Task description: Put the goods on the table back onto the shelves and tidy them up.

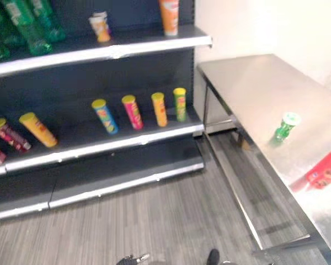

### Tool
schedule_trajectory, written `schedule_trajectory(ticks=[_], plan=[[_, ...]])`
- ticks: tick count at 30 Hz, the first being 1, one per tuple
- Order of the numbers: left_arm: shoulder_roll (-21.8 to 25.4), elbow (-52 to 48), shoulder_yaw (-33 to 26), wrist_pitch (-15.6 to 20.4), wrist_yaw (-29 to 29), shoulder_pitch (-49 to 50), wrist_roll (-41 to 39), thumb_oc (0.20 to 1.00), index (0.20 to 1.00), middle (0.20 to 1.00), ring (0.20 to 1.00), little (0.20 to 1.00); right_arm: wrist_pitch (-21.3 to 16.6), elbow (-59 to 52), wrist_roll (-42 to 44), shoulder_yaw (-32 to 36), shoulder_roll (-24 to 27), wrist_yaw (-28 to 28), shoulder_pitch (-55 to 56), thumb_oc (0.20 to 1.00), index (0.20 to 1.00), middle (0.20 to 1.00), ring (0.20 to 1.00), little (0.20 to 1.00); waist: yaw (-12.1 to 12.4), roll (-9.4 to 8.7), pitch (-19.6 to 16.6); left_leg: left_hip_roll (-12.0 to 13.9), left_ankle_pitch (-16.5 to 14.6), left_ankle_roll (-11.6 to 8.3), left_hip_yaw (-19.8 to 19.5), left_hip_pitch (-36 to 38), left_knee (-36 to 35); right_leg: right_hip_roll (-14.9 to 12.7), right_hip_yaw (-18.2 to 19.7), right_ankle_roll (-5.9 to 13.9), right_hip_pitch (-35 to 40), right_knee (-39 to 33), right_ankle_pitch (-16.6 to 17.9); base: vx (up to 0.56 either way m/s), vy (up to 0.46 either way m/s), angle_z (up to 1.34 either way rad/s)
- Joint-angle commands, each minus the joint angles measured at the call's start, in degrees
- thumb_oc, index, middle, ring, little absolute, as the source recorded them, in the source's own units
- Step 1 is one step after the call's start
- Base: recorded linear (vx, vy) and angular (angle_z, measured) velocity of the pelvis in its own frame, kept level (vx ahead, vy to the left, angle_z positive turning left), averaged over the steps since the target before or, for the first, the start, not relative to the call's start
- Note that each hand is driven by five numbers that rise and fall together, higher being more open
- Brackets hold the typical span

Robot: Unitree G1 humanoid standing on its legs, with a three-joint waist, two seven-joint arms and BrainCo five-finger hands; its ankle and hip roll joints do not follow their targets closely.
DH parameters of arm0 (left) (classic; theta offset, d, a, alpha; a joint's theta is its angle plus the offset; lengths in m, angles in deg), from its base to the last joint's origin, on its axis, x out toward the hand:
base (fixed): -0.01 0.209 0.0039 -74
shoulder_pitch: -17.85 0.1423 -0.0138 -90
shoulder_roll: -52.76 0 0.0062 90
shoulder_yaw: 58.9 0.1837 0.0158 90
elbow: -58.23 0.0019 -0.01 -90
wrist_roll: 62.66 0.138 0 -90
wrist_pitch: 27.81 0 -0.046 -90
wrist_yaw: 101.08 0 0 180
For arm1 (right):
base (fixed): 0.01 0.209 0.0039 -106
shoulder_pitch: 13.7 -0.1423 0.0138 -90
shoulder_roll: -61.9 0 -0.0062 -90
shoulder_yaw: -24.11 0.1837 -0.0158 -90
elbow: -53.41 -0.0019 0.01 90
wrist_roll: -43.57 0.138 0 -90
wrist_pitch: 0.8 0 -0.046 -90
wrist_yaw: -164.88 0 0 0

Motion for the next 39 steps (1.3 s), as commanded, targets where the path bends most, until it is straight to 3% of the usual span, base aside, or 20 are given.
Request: schedule_trajectory(ticks=[1, 2, 3, 4, 5, 7, 13, 17, 19, 22, 23, 24, 25, 28, 30, 32, 36, 39], plan=[[2.87, -1.23, 1.31, 0.96, -0.37, -2.89, 0.45, 1.000, 1.000, 1.000, 1.000, 1.000, -0.06, 0.24, 1.25, -0.81, 1.75, 0.20, -0.52, 1.000, 1.000, 1.000, 1.000, 1.000, -0.11, -2.24, 3.28, 0.42, 2.46, 5.83, 4.27, 7.50, -22.84, -2.94, 1.58, 8.72, 0.47, 0.92, -5.25, 0.21, 0.191, -0.42], [2.91, -0.93, 1.31, 1.10, -0.43, -2.77, 0.55, 1.000, 1.000, 1.000, 1.000, 1.000, -0.10, 0.31, 0.97, -0.98, 1.84, 0.31, -0.51, 1.000, 1.000, 1.000, 1.000, 1.000, 0.16, -2.15, 2.78, 0.45, 3.22, 6.17, 2.99, 7.74, -29.73, -3.07, 2.37, 9.21, 0.22, 0.92, -5.41, 0.28, 0.299, -0.50], [2.89, -0.27, 1.35, 1.38, -0.67, -2.65, 0.36, 1.000, 1.000, 1.000, 1.000, 1.000, -0.32, 0.75, 0.84, -1.04, 2.25, 0.24, -0.55, 1.000, 1.000, 1.000, 1.000, 1.000, 1.25, -0.76, 2.57, 0.72, 8.39, 5.46, -2.64, 7.83, -41.59, -2.07, 4.52, 9.49, 0.46, 0.92, -6.16, 0.20, 0.231, -0.50], [2.90, -0.27, 1.35, 1.38, -0.67, -2.65, 0.36, 1.000, 1.000, 1.000, 1.000, 1.000, -0.32, 0.75, 0.84, -1.04, 2.25, 0.24, -0.55, 1.000, 1.000, 1.000, 1.000, 1.000, 1.23, -0.77, 2.56, 0.71, 8.41, 5.46, -2.65, 7.82, -41.61, -2.08, 4.50, 9.49, 0.44, 0.92, -6.16, 0.30, 0.308, -0.75], [2.60, 0.84, 2.08, 1.28, -0.64, -3.28, 1.02, 1.000, 1.000, 1.000, 1.000, 1.000, -0.39, 1.35, 0.61, -0.20, 2.61, 0.22, -0.10, 1.000, 1.000, 1.000, 1.000, 1.000, 0.84, 0.63, 2.12, 2.02, 11.27, 4.45, -4.04, 9.16, -49.11, -1.45, 5.78, 9.66, 1.93, 0.92, -7.37, 0.22, 0.224, -0.71], [2.70, 0.97, 2.57, 1.23, -0.71, -3.16, 1.95, 1.000, 1.000, 1.000, 1.000, 1.000, -0.10, 2.39, 0.19, 0.74, 2.76, 0.08, 0.60, 1.000, 1.000, 1.000, 1.000, 1.000, 0.19, 1.33, 1.32, 1.37, 11.21, 4.56, -3.19, 11.23, -50.98, -1.93, 6.69, 10.35, 2.00, 0.92, -7.09, 0.21, 0.317, -0.59], [4.41, 0.38, 2.59, 1.68, -0.67, -3.71, 2.58, 1.000, 1.000, 1.000, 1.000, 1.000, 0.57, 4.53, -0.35, 2.66, 2.39, 0.45, 1.84, 1.000, 1.000, 1.000, 1.000, 1.000, -1.25, 0.75, 0.46, -1.11, 9.05, 6.32, 1.84, 13.34, -50.98, -5.10, 10.23, 12.33, -0.14, 3.06, -5.51, 0.10, 0.240, -0.61], [6.35, -0.29, 1.75, 1.99, -0.86, -4.32, 2.06, 1.000, 1.000, 1.000, 1.000, 1.000, 0.70, 7.01, 2.90, 9.24, 4.36, -0.87, 3.16, 1.000, 1.000, 1.000, 1.000, 1.000, -2.22, 0.03, 1.07, -2.44, 7.26, 8.17, 5.28, 15.07, -50.98, -6.67, 12.72, 13.87, -2.41, 6.57, -4.89, 0.06, 0.211, -0.60], [7.59, -0.76, 0.29, 2.22, -0.48, -4.07, 1.66, 1.000, 1.000, 1.000, 1.000, 1.000, 0.29, 7.19, 7.79, 17.57, 8.85, -1.85, 5.40, 1.000, 1.000, 1.000, 1.000, 1.000, -3.26, -0.47, 1.19, -3.19, 5.93, 9.10, 7.32, 16.37, -50.98, -7.61, 12.60, 14.77, -4.12, 10.28, -4.46, 0.09, 0.221, -0.54], [7.89, -0.72, -0.52, 2.19, -0.28, -3.68, 1.84, 1.000, 1.000, 1.000, 1.000, 1.000, 0.18, 8.06, 10.80, 23.23, 12.06, -2.59, 7.21, 1.000, 1.000, 1.000, 1.000, 1.000, -3.88, -0.56, 1.18, -3.34, 5.31, 9.53, 8.20, 16.97, -50.98, -7.72, 12.00, 14.99, -5.52, 13.56, -4.40, 0.08, 0.123, -0.41], [7.39, 0.11, -1.78, 1.99, -0.52, -3.11, 2.09, 1.000, 1.000, 1.000, 1.000, 1.000, -0.60, 7.25, 17.85, 34.85, 19.06, -5.42, 9.37, 1.000, 1.000, 1.000, 1.000, 1.000, -4.96, -0.72, 1.53, -3.59, 3.69, 9.84, 9.47, 18.94, -50.98, -8.78, 9.91, 15.57, -7.49, 17.41, -3.30, 0.12, 0.129, -0.23], [7.39, 0.11, -1.77, 1.99, -0.52, -3.11, 2.09, 1.000, 1.000, 1.000, 1.000, 1.000, -0.59, 7.24, 17.84, 34.86, 19.05, -5.42, 9.38, 1.000, 1.000, 1.000, 1.000, 1.000, -4.94, -0.71, 1.49, -3.58, 3.70, 9.84, 9.48, 18.89, -50.98, -8.77, 9.92, 15.56, -7.53, 17.38, -3.27, 0.13, 0.088, -0.24], [7.01, 1.23, -2.19, 1.47, -1.24, -3.25, 2.45, 1.000, 1.000, 1.000, 1.000, 1.000, -1.32, 6.48, 20.45, 41.34, 24.57, -8.11, 10.19, 1.000, 1.000, 1.000, 1.000, 1.000, -5.17, -1.06, 1.75, -3.62, 3.38, 9.58, 9.96, 19.09, -50.98, -10.16, 7.52, 15.60, -7.66, 14.20, -1.29, 0.04, -0.009, -0.23], [6.42, 1.88, -1.46, 1.31, -1.92, -3.47, 2.63, 1.000, 1.000, 1.000, 1.000, 1.000, -2.51, 5.18, 23.73, 47.30, 28.50, -10.14, 10.75, 1.000, 1.000, 1.000, 1.000, 1.000, -5.36, -1.33, 1.27, -3.86, 3.59, 9.49, 8.95, 18.85, -50.98, -9.59, 8.05, 15.61, -6.35, 10.94, -1.81, 0.08, -0.016, -0.04], [5.98, 2.22, -2.56, 1.42, -2.29, -2.55, 2.36, 1.000, 1.000, 1.000, 1.000, 1.000, -4.98, -2.68, 24.82, 52.68, 34.92, -12.02, 11.75, 1.000, 1.000, 1.000, 1.000, 1.000, -5.30, -1.76, 0.06, -3.31, 3.32, 8.87, 9.09, 19.31, -50.98, -8.69, 8.85, 16.00, -5.11, 8.71, -1.79, 0.13, -0.080, 0.10], [6.02, 1.67, -3.50, 1.38, -2.37, -1.69, 2.16, 1.000, 1.000, 1.000, 1.000, 1.000, -6.79, -14.50, 20.80, 53.62, 39.09, -13.76, 11.62, 1.000, 1.000, 1.000, 1.000, 1.000, -4.89, -2.21, -0.76, -2.99, 3.49, 8.32, 9.02, 19.14, -50.98, -8.24, 8.49, 15.76, -4.12, 7.20, -2.02, 0.09, -0.101, 0.01], [5.54, 0.27, -4.18, 1.17, -2.26, 0.11, 2.13, 1.000, 1.000, 1.000, 1.000, 1.000, -9.03, -30.33, 16.23, 53.19, 43.93, -14.56, 9.12, 1.000, 1.000, 1.000, 1.000, 1.000, -3.76, -2.87, -1.85, -2.02, 3.62, 7.46, 8.57, 19.38, -50.98, -7.49, 7.35, 15.20, -1.80, 5.14, -2.94, 0.06, -0.096, 0.02], [5.22, -1.75, -4.20, 1.15, -1.52, 1.64, 2.49, 1.000, 1.000, 1.000, 1.000, 1.000, -10.93, -40.83, 14.78, 51.56, 44.84, -12.68, 6.93, 1.000, 1.000, 1.000, 1.000, 1.000, -2.92, -2.81, -2.45, -1.59, 3.95, 7.04, 8.09, 19.38, -50.98, -7.09, 6.37, 14.80, -0.48, 3.96, -3.36, 0.03, -0.077, 0.36]])
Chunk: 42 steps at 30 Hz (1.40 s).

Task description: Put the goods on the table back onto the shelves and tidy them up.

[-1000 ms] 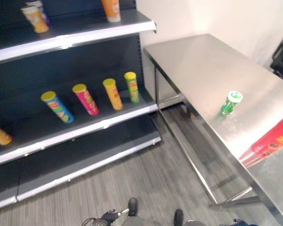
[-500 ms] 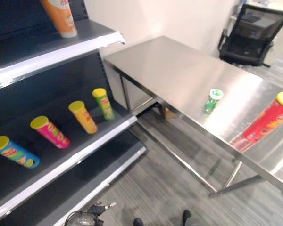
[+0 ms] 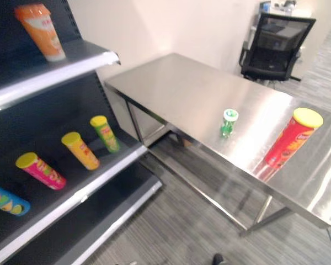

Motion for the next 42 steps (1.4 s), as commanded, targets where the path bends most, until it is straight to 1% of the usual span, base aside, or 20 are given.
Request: schedule_trajectory(ticks=[1, 4, 5, 7, 8, 9, 10, 11, 14, 16, 18, 20, 23, 26, 27, 30, 32, 42], plan=[[1.84, 1.79, -0.05, 0.42, 0.39, -2.98, 1.78, 1.000, 1.000, 1.000, 1.000, 1.000, -5.31, -6.58, -4.03, -2.28, 1.19, 1.75, -5.29, 1.000, 1.000, 1.000, 1.000, 1.000, 3.03, -2.16, 0.68, -1.64, -4.76, -0.29, -1.47, 0.83, 0.71, -1.83, 0.28, 2.64, -2.75, 3.43, -2.40, 0.04, -0.075, 0.35], [1.62, 1.61, 0.03, 0.55, 0.60, -2.03, 2.01, 1.000, 1.000, 1.000, 1.000, 1.000, -6.75, -12.65, -2.65, -5.85, 1.69, 4.73, -9.01, 1.000, 1.000, 1.000, 1.000, 1.000, 4.31, -1.92, 0.30, -1.31, -4.41, -0.55, -1.78, 0.70, 0.71, -1.51, -0.31, 2.25, -2.07, 3.06, -2.98, 0.02, -0.047, 0.09], [1.61, 1.63, -0.11, 0.58, 0.59, -1.59, 1.85, 1.000, 1.000, 1.000, 1.000, 1.000, -7.45, -13.20, -0.99, -7.59, 1.82, 5.49, -10.83, 1.000, 1.000, 1.000, 1.000, 1.000, 4.50, -1.87, 0.31, -1.18, -4.24, -0.71, -1.87, 0.73, 0.71, -1.43, -0.61, 2.09, -1.80, 2.98, -3.10, 0.01, -0.034, 0.11], [1.38, 1.40, -0.23, 0.62, 0.91, -0.68, 1.57, 1.000, 1.000, 1.000, 1.000, 1.000, -7.43, -13.91, 0.53, -9.39, 1.68, 7.48, -12.05, 1.000, 1.000, 1.000, 1.000, 1.000, 5.13, -1.79, 0.31, -0.99, -3.98, -0.85, -2.00, 0.71, 0.71, -1.31, -1.10, 1.89, -1.41, 2.88, -3.31, 0.01, -0.040, 0.16], [1.43, 1.79, -0.15, 0.58, 0.86, -0.33, 1.41, 1.000, 1.000, 1.000, 1.000, 1.000, -7.78, -14.44, 1.33, -11.56, 1.54, 8.24, -13.63, 1.000, 1.000, 1.000, 1.000, 1.000, 5.72, -1.80, 0.36, -0.89, -3.80, -0.96, -2.16, 0.69, 0.71, -1.27, -1.27, 1.76, -1.26, 2.84, -3.41, 0.00, -0.039, 0.14], [1.31, 1.97, -0.48, 0.61, 0.86, 0.06, 1.42, 1.000, 1.000, 1.000, 1.000, 1.000, -7.66, -15.26, 1.54, -12.60, 1.11, 9.05, -14.33, 1.000, 1.000, 1.000, 1.000, 1.000, 5.73, -1.80, 0.35, -0.83, -3.72, -1.06, -2.20, 0.71, 0.71, -1.22, -1.43, 1.70, -1.10, 2.79, -3.46, 0.00, -0.027, 0.09], [1.31, 1.97, -0.51, 0.61, 0.86, 0.07, 1.42, 1.000, 1.000, 1.000, 1.000, 1.000, -7.66, -15.25, 1.53, -12.67, 1.11, 9.05, -14.39, 1.000, 1.000, 1.000, 1.000, 1.000, 5.68, -1.80, 0.35, -0.83, -3.72, -1.06, -2.21, 0.71, 0.71, -1.22, -1.45, 1.70, -1.08, 2.78, -3.46, 0.01, -0.017, 0.06], [1.22, 2.33, -0.85, 0.52, 1.03, 0.29, 1.51, 1.000, 1.000, 1.000, 1.000, 1.000, -7.30, -16.23, 1.02, -13.81, 1.30, 10.18, -14.45, 1.000, 1.000, 1.000, 1.000, 1.000, 5.93, -1.74, 0.35, -0.78, -3.66, -1.14, -2.28, 0.70, 0.71, -1.20, -1.66, 1.60, -0.85, 2.70, -3.60, 0.01, -0.021, 0.10], [0.88, 3.00, -1.38, 0.64, 0.67, 0.95, 1.68, 1.000, 1.000, 1.000, 1.000, 1.000, -8.37, -19.91, 4.24, -14.48, 0.11, 11.83, -15.62, 1.000, 1.000, 1.000, 1.000, 1.000, 6.52, -1.61, 0.36, -0.57, -3.46, -1.36, -2.55, 0.69, 0.71, -1.15, -2.42, 1.40, -0.29, 2.55, -3.86, 0.01, -0.019, 0.05], [0.67, 2.92, -1.33, 0.66, 0.85, 1.11, 1.64, 1.000, 1.000, 1.000, 1.000, 1.000, -7.96, -20.62, 4.95, -15.96, 0.23, 13.37, -15.96, 1.000, 1.000, 1.000, 1.000, 1.000, 6.86, -1.58, 0.35, -0.52, -3.33, -1.46, -2.63, 0.69, 0.71, -1.16, -2.71, 1.34, -0.08, 2.47, -3.84, 0.00, -0.005, 0.03], [0.49, 2.65, -1.16, 0.76, 1.16, 1.33, 1.43, 1.000, 1.000, 1.000, 1.000, 1.000, -6.98, -21.71, 5.61, -18.78, 1.38, 16.60, -16.08, 1.000, 1.000, 1.000, 1.000, 1.000, 7.13, -1.71, 0.42, -0.42, -3.07, -1.61, -2.81, 0.55, 0.71, -1.14, -3.01, 1.23, 0.05, 2.41, -3.79, -0.01, -0.012, 0.13], [0.38, 2.50, -1.13, 0.82, 1.31, 1.35, 1.39, 1.000, 1.000, 1.000, 1.000, 1.000, -6.74, -22.33, 5.47, -19.46, 1.96, 17.38, -15.97, 1.000, 1.000, 1.000, 1.000, 1.000, 7.10, -1.71, 0.42, -0.38, -3.01, -1.65, -2.86, 0.49, 0.71, -1.13, -3.15, 1.22, 0.09, 2.40, -3.81, -0.01, -0.009, 0.07], [0.02, 1.91, -0.91, 1.32, 1.99, 1.26, 1.24, 1.000, 1.000, 1.000, 1.000, 1.000, -5.83, -24.96, 6.42, -21.79, 4.01, 22.08, -13.68, 1.000, 1.000, 1.000, 1.000, 1.000, 7.09, -1.90, 0.47, -0.27, -2.84, -1.84, -2.90, 0.43, 0.71, -1.13, -3.55, 1.16, 0.20, 2.35, -3.75, -0.01, -0.007, 0.03], [-0.11, 1.51, -0.83, 1.51, 2.28, 1.20, 1.31, 1.000, 1.000, 1.000, 1.000, 1.000, -5.73, -25.93, 6.13, -21.56, 5.01, 23.42, -12.39, 1.000, 1.000, 1.000, 1.000, 1.000, 6.97, -1.90, 0.49, -0.26, -2.77, -1.89, -2.88, 0.36, 0.71, -1.14, -3.67, 1.16, 0.18, 2.41, -3.76, 0.00, 0.000, 0.00], [-0.22, 1.00, -1.01, 1.68, 2.47, 1.16, 1.36, 1.000, 1.000, 1.000, 1.000, 1.000, -5.42, -26.74, 4.28, -21.23, 6.19, 24.35, -10.67, 1.000, 1.000, 1.000, 1.000, 1.000, 6.71, -1.87, 0.57, -0.27, -2.72, -1.93, -2.89, 0.27, 0.71, -1.22, -3.70, 1.16, 0.09, 2.48, -3.72, 0.00, 0.000, 0.00], [-0.34, 0.81, -1.14, 1.84, 2.66, 1.23, 1.48, 1.000, 1.000, 1.000, 1.000, 1.000, -5.32, -27.81, 2.85, -19.10, 6.99, 24.81, -7.85, 1.000, 1.000, 1.000, 1.000, 1.000, 6.33, -1.80, 0.54, -0.29, -2.69, -1.92, -2.87, 0.15, 0.71, -1.27, -3.66, 1.22, -0.07, 2.65, -3.74, 0.00, 0.002, 0.01], [-0.34, 0.96, -1.40, 1.84, 2.45, 1.13, 1.65, 1.000, 1.000, 1.000, 1.000, 1.000, -5.47, -28.44, 1.88, -16.85, 6.75, 24.24, -6.24, 1.000, 1.000, 1.000, 1.000, 1.000, 5.92, -1.72, 0.59, -0.36, -2.77, -1.83, -2.85, 0.11, 0.71, -1.34, -3.54, 1.25, -0.17, 2.82, -3.69, 0.00, 0.002, 0.02], [-0.42, 0.46, -1.12, 2.00, 2.38, 0.88, 1.82, 1.000, 1.000, 1.000, 1.000, 1.000, -5.07, -28.12, 1.29, -14.76, 4.47, 23.13, -5.02, 1.000, 1.000, 1.000, 1.000, 1.000, 5.25, -1.44, 0.51, -0.52, -3.05, -1.60, -2.58, 0.16, 0.71, -1.53, -3.09, 1.36, -0.29, 2.63, -3.56, 0.00, 0.002, -0.01]])
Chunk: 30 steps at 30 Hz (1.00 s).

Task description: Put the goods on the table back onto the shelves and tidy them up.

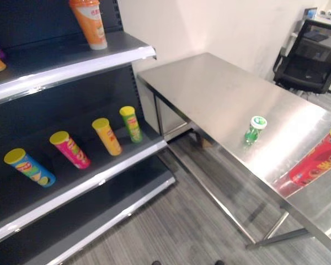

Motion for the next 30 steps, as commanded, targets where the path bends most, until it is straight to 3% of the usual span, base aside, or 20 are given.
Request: schedule_trajectory(ticks=[1, 20, 30], plan=[[0.98, 1.19, 0.65, 0.73, 0.28, -3.41, 1.80, 1.000, 1.000, 1.000, 1.000, 1.000, -1.29, -0.85, -1.14, 2.63, 1.78, -1.99, -3.08, 1.000, 1.000, 1.000, 1.000, 1.000, 2.34, -1.12, -0.58, 0.39, -3.86, -1.58, 1.80, 1.18, 0.71, -0.68, 1.16, 1.55, -1.75, 2.68, -2.88, 0.00, 0.000, 0.00], [1.00, 1.53, 1.01, 0.57, 0.81, -3.09, 1.35, 1.000, 1.000, 1.000, 1.000, 1.000, 0.83, 5.46, -3.32, -5.45, 0.73, 0.49, -4.71, 1.000, 1.000, 1.000, 1.000, 1.000, 3.05, -1.45, -0.14, 0.24, -3.88, -1.61, 1.35, 1.20, 0.71, -0.90, 0.67, 1.50, -1.41, 2.62, -3.06, 0.00, 0.000, 0.00], [1.10, 1.19, 1.47, 0.45, 0.58, -2.94, 0.21, 1.000, 1.000, 1.000, 1.000, 1.000, 0.89, 9.54, -3.72, -8.34, -1.93, -2.11, -8.71, 1.000, 1.000, 1.000, 1.000, 1.000, 3.84, -1.37, -0.16, 0.23, -3.94, -1.60, 1.01, 1.54, 0.71, -0.83, 0.17, 1.35, -0.62, 2.38, -3.25, 0.00, 0.000, 0.00]])
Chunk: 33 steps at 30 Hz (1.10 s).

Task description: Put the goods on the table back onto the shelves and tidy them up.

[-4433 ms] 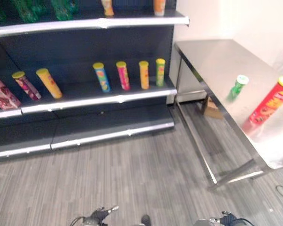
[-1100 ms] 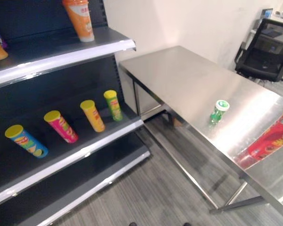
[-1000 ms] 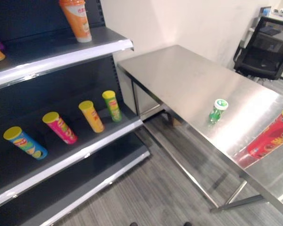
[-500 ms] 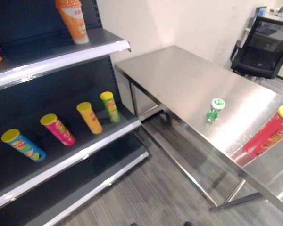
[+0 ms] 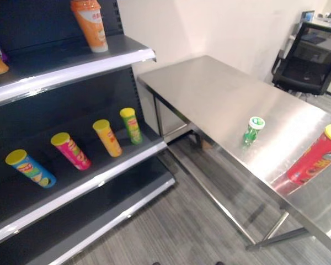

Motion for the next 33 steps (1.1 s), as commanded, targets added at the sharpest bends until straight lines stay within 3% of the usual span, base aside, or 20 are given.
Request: schedule_trajectory(ticks=[1, 8, 12, 13, 15, 25, 29, 33], plan=[[1.23, 1.15, 1.35, 0.45, 0.04, -3.08, 0.31, 1.000, 1.000, 1.000, 1.000, 1.000, -1.55, 2.21, 0.04, -1.39, -1.12, -3.30, -6.67, 1.000, 1.000, 1.000, 1.000, 1.000, 3.12, -1.39, 0.09, 0.15, -4.00, -1.67, 1.16, 1.37, 0.71, -0.89, 0.41, 1.49, -1.16, 2.47, -3.36, 0.00, 0.000, 0.00], [1.52, 1.02, 0.88, 0.13, -0.44, -3.03, 0.27, 1.000, 1.000, 1.000, 1.000, 1.000, -1.55, 2.20, 1.34, -0.27, -5.99, -6.11, -8.35, 1.000, 1.000, 1.000, 1.000, 1.000, 3.63, -0.93, 0.01, 0.14, -4.17, -1.51, 0.97, 1.68, 0.71, -0.93, 0.05, 1.37, -0.76, 2.36, -3.51, 0.00, 0.000, 0.01], [1.60, 0.61, 1.02, 0.18, -0.06, -2.80, 0.26, 1.000, 1.000, 1.000, 1.000, 1.000, -0.84, 1.97, 0.80, -2.26, -3.75, -3.38, -7.94, 1.000, 1.000, 1.000, 1.000, 1.000, 3.70, -0.98, 0.05, 0.10, -4.11, -1.57, 0.91, 1.70, 0.71, -0.92, 0.04, 1.37, -0.73, 2.40, -3.50, 0.00, 0.000, 0.00], [1.64, 0.49, 1.18, 0.24, 0.10, -2.80, 0.30, 1.000, 1.000, 1.000, 1.000, 1.000, -0.67, 1.90, 0.82, -2.91, -2.85, -2.31, -7.70, 0.536, 0.536, 0.536, 0.536, 0.536, 3.71, -1.02, 0.07, 0.10, -4.07, -1.61, 0.90, 1.65, 0.71, -0.92, 0.02, 1.38, -0.70, 2.40, -3.50, 0.00, 0.000, 0.00], [1.62, 0.22, 1.37, 0.38, 0.40, -2.81, 0.28, 1.000, 1.000, 1.000, 1.000, 1.000, -0.54, 1.64, 0.93, -4.09, -1.30, -0.84, -7.51, 0.200, 0.200, 0.200, 0.200, 0.200, 3.68, -1.08, 0.13, 0.12, -3.97, -1.67, 0.91, 1.60, 0.71, -0.92, -0.01, 1.39, -0.75, 2.41, -3.50, 0.00, 0.000, 0.00], [1.58, 0.40, 1.11, 0.50, 1.11, -2.51, -0.34, 1.000, 1.000, 1.000, 1.000, 1.000, -0.70, 1.48, 1.62, -5.27, 1.73, 1.95, -6.78, 0.200, 0.200, 0.200, 0.200, 0.200, 3.57, -1.41, 0.26, 0.32, -3.77, -1.87, 0.83, 1.63, 0.71, -0.72, 0.04, 1.27, -0.88, 2.54, -3.75, 0.00, -0.006, 0.00], [1.92, -0.17, -0.36, 0.56, 0.61, -2.47, -1.60, 1.000, 1.000, 1.000, 1.000, 1.000, -1.27, 0.43, 2.27, -2.93, 0.93, 0.27, -6.85, 0.200, 0.200, 0.200, 0.200, 0.200, 3.81, -1.59, 0.47, 1.08, -3.36, -2.28, 0.14, 1.46, 0.71, 0.09, 0.12, 0.68, -0.71, 2.39, -4.48, 0.00, -0.081, 0.03], [2.29, -1.80, -3.58, 0.83, -0.50, -2.14, -5.62, 1.000, 1.000, 1.000, 1.000, 1.000, -3.26, -5.15, 2.27, 0.03, -1.49, -3.44, -10.15, 0.200, 0.200, 0.200, 0.200, 0.200, 5.71, -1.62, 1.76, 2.00, -2.28, -2.51, -3.12, -0.54, 1.93, 1.41, 0.46, -0.32, -1.23, 2.44, -5.88, -0.06, -0.119, 0.11]])
